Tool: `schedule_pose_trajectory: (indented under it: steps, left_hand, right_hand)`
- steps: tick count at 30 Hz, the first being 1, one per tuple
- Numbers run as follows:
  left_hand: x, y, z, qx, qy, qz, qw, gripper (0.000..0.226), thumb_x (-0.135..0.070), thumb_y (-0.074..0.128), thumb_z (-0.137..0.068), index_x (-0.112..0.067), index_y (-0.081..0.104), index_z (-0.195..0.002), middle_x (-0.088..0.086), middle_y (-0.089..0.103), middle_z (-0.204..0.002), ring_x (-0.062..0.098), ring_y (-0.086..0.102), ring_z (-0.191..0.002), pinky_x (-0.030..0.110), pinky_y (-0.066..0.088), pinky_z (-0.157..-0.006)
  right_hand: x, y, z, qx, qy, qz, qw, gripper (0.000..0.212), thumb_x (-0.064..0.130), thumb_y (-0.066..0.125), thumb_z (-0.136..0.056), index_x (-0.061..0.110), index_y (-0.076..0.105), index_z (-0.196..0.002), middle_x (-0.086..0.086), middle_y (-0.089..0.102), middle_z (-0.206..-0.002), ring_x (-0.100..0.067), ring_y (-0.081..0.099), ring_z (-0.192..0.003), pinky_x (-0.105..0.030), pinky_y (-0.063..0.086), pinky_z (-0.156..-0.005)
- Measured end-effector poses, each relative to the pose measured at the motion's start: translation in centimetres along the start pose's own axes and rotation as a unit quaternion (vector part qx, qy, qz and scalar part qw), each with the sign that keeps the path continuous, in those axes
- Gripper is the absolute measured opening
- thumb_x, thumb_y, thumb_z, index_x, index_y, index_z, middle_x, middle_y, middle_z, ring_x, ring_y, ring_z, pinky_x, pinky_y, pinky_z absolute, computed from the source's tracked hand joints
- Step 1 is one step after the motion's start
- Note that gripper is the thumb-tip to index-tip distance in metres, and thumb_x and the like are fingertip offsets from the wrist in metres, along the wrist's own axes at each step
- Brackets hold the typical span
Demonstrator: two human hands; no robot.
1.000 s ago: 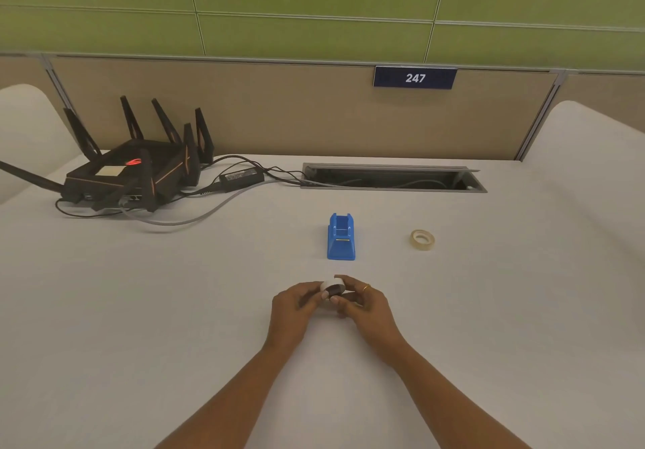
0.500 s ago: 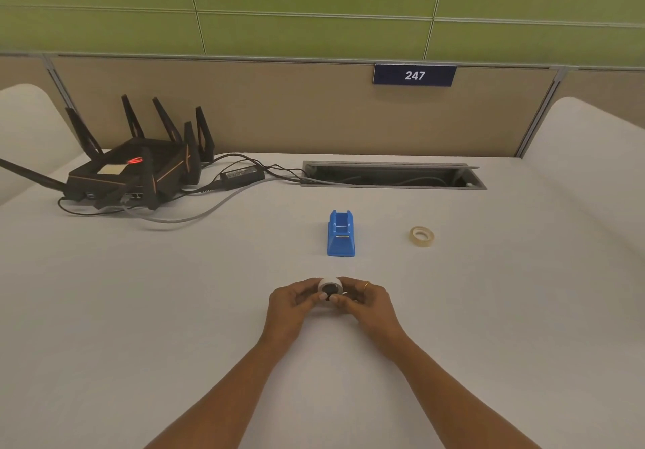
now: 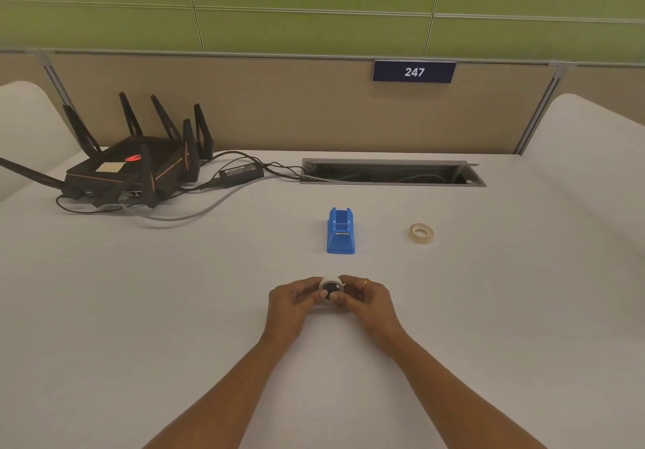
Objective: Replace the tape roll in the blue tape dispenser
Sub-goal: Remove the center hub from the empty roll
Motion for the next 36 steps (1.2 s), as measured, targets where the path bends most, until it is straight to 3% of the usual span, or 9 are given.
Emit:
schedule_pose_trajectory:
  steps: [5,14,21,25,31,34,36]
  left_hand:
    - [-0.03,0.08,0.02,0.002,0.008,-0.010,1.000,0.029,-0.001,0.067,-0.076,-0.023,0.068,-0.094,-0.001,0.071,-0.090,-0.008,0.066,-0.078,0.004,0.048,-0.073]
    - [0.09,0.09,0.10,-0.005,0.013,-0.021,1.000,0.025,-0.002,0.067,-0.076,-0.019,0.071,-0.094,-0.003,0.071,-0.088,-0.009,0.065,-0.078,0.004,0.048,-0.075]
    - [-0.33,0.21,0.18,-0.008,0.030,-0.035,0.999,0.034,-0.003,0.068,-0.076,-0.036,0.069,-0.085,-0.014,0.071,-0.082,-0.007,0.066,-0.080,0.005,0.049,-0.076]
    - [-0.49,0.19,0.31,-0.009,0.033,-0.041,0.999,0.035,-0.003,0.068,-0.076,-0.038,0.069,-0.082,-0.018,0.070,-0.080,-0.008,0.066,-0.078,0.005,0.049,-0.075]
    - [-0.54,0.17,0.35,-0.017,0.039,-0.049,0.998,0.031,-0.003,0.068,-0.076,-0.034,0.069,-0.081,-0.013,0.070,-0.078,-0.009,0.065,-0.074,0.005,0.049,-0.073]
    - [-0.32,0.10,0.32,-0.015,0.027,-0.036,0.999,0.024,-0.004,0.069,-0.075,-0.027,0.071,-0.081,-0.020,0.070,-0.076,-0.006,0.066,-0.074,0.006,0.050,-0.071]
    - [-0.25,0.18,0.25,-0.007,0.014,-0.022,1.000,0.021,-0.008,0.070,-0.075,-0.027,0.071,-0.082,-0.014,0.073,-0.081,-0.001,0.068,-0.078,0.011,0.052,-0.074]
  right_hand:
    - [0.06,-0.05,0.15,-0.006,0.001,-0.004,1.000,0.039,0.013,0.072,-0.076,0.004,0.062,-0.112,-0.009,0.069,-0.098,-0.014,0.065,-0.084,-0.002,0.047,-0.064]
    - [0.31,0.13,0.29,0.003,0.000,-0.018,1.000,0.029,0.011,0.071,-0.077,0.004,0.067,-0.105,-0.008,0.070,-0.092,-0.014,0.064,-0.081,-0.006,0.049,-0.066]
    - [0.34,0.20,0.34,-0.006,-0.001,-0.009,1.000,0.028,0.012,0.071,-0.077,0.003,0.068,-0.103,-0.012,0.071,-0.095,-0.016,0.065,-0.083,-0.008,0.050,-0.068]
    - [0.51,0.26,0.48,-0.007,0.000,-0.010,1.000,0.025,0.012,0.071,-0.076,0.004,0.070,-0.100,-0.012,0.071,-0.090,-0.013,0.064,-0.075,-0.006,0.048,-0.062]
    - [0.42,0.39,0.49,0.000,0.002,-0.023,1.000,0.024,0.009,0.069,-0.078,0.004,0.069,-0.102,-0.002,0.068,-0.078,0.007,0.059,-0.052,-0.005,0.045,-0.053]
    - [0.40,0.24,0.49,0.003,0.006,-0.028,1.000,0.026,0.010,0.068,-0.079,0.005,0.068,-0.104,0.001,0.068,-0.081,0.005,0.062,-0.059,-0.004,0.045,-0.055]
    - [0.55,0.15,0.44,0.009,0.004,-0.035,0.999,0.027,0.011,0.067,-0.080,0.007,0.067,-0.107,0.003,0.068,-0.086,0.002,0.063,-0.072,-0.003,0.045,-0.060]
Point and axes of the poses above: each hand's wrist, its own z-axis away from the middle knuckle, its own y-axis out of the palm, x = y × z, the point moved 5 cm from there along -z, towards the middle knuckle
